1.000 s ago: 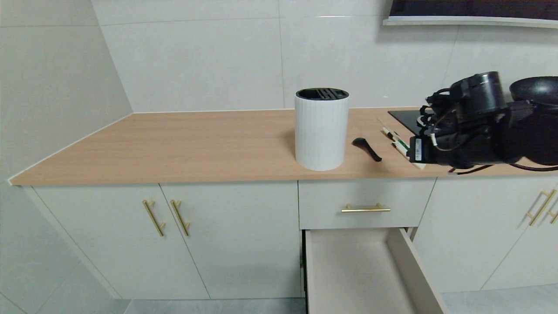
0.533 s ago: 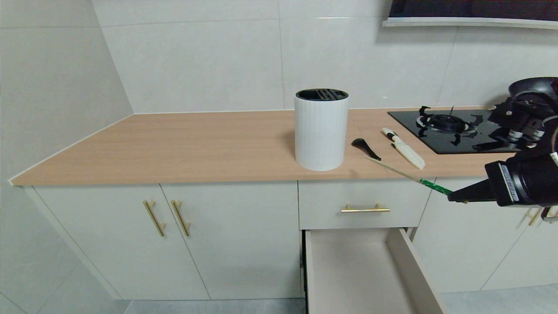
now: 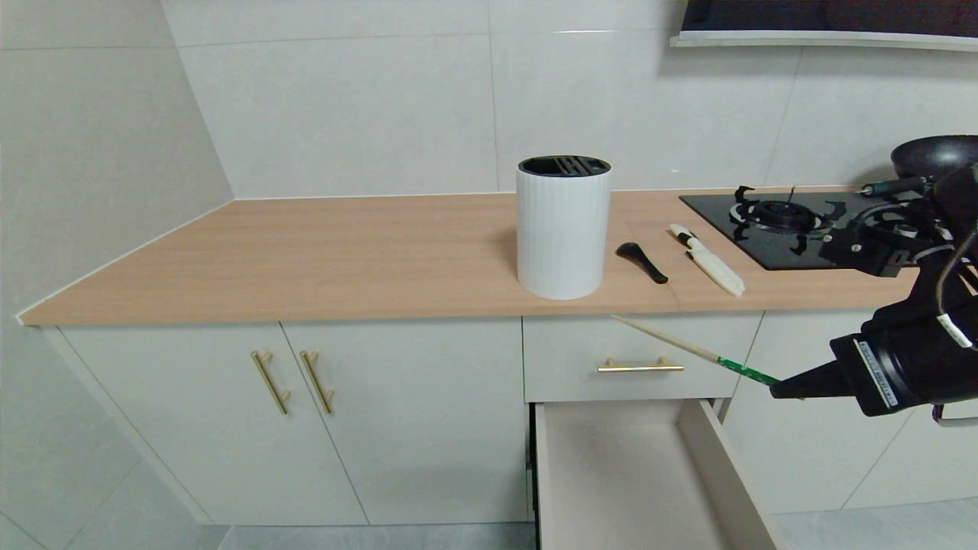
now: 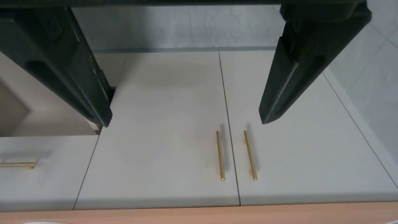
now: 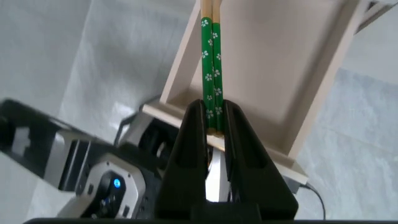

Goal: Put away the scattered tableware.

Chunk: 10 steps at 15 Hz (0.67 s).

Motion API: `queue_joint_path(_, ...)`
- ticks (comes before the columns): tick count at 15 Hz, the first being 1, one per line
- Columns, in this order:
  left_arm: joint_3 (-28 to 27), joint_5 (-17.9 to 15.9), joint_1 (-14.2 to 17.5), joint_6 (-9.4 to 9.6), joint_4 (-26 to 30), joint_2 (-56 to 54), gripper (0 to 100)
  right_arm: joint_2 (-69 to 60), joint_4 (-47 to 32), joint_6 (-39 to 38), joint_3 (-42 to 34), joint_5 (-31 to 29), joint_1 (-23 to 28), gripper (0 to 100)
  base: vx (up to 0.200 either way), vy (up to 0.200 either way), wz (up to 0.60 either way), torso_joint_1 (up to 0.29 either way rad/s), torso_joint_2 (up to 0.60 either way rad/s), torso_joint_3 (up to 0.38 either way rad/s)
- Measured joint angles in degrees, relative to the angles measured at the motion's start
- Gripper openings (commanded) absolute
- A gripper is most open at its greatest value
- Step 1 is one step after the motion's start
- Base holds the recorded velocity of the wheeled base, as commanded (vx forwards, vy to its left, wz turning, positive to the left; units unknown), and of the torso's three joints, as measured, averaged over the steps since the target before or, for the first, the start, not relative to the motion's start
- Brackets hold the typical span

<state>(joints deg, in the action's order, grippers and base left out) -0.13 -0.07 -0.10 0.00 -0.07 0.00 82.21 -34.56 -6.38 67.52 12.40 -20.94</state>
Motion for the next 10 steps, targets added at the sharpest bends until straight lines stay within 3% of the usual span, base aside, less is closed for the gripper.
queue_joint_path(5, 0.0, 0.0, 0.0, 0.00, 0.0, 0.0, 100, 2.1, 0.3, 0.1, -1.5, -0.5, -2.7, 0, 0.000, 0.000, 0.00, -0.017, 0.04, 0.030)
queue_joint_path(10, 0.0, 0.0, 0.0, 0.00, 0.0, 0.0, 100, 3.3, 4.4, 1.7, -4.3, -2.2, -3.9, 0, 0.000, 0.000, 0.00, -0.163, 0.43, 0.259)
